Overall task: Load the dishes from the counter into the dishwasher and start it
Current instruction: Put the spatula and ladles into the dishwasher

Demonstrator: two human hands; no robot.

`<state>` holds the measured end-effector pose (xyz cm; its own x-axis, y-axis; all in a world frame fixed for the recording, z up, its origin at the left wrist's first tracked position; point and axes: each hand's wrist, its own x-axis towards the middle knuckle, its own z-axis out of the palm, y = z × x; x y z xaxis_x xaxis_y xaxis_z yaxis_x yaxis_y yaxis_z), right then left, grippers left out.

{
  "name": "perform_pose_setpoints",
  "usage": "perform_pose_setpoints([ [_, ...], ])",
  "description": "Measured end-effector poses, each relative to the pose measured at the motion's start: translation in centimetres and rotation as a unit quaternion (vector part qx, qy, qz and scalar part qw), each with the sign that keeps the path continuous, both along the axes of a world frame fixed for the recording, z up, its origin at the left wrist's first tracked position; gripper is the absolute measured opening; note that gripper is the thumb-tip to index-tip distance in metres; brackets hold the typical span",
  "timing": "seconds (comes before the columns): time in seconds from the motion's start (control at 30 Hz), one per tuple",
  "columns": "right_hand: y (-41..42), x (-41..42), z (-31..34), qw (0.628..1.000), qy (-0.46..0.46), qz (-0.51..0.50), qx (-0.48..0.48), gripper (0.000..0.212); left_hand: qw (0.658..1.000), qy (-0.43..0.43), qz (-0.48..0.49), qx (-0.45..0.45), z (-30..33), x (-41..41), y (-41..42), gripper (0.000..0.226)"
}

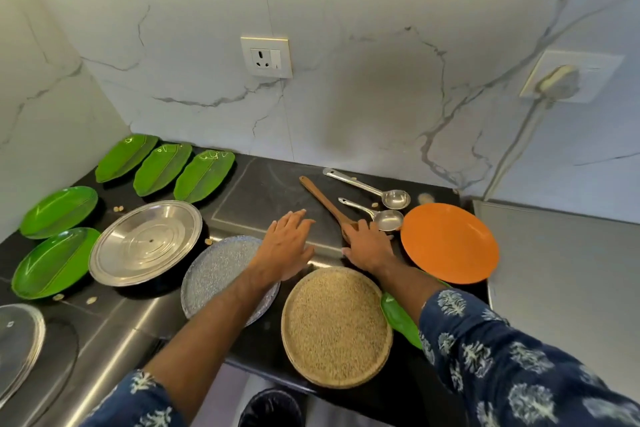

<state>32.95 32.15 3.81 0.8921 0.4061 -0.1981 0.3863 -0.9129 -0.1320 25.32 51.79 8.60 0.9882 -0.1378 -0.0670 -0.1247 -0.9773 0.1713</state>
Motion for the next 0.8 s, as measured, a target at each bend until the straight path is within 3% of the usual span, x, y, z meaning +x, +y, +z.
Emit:
perform_pose_setpoints([
  [0.1,1.0,0.6,-0.7,0.999,-0.032,-0.025,-0.002,0.05,1.0,0.0,-0.01,0.004,-0.6,1.1,0.7,0.055],
  [0.23,1.0,0.9,-1.0,0.994,0.019,-0.058,0.089,0.048,0.999,0.03,-0.034,0.013,-1.1,2.6,0.7,0.058],
  [0.43,-0.8,0.3,1.3,0.99,-0.01,-0.035,0.133,0.057,0.996,0.017,-0.084,0.031,-1.2,4.7,0.4,0.078],
  [0.57,-3.2,-0.7,6.9,0.96,0.02,-0.024,0.277,0.07,0.996,0.013,-0.089,0.001,-1.3,6.0,0.4,0.091],
  [0.63,-4.8,-1.4,9.5,0.94,0.031,-0.025,0.34,0.065,0.994,0.002,-0.108,-0.02,-1.5,6.5,0.1,0.083],
  [0.73,-7.3,-2.4,11.5,0.903,0.051,-0.041,0.424,0.059,0.983,-0.019,-0.162,-0.081,-1.4,6.9,-0.6,0.037],
  [0.8,-9.0,-2.7,11.1,0.846,0.063,-0.077,0.524,0.057,0.973,0.007,-0.182,-0.139,-0.8,6.8,-1.4,0.017],
])
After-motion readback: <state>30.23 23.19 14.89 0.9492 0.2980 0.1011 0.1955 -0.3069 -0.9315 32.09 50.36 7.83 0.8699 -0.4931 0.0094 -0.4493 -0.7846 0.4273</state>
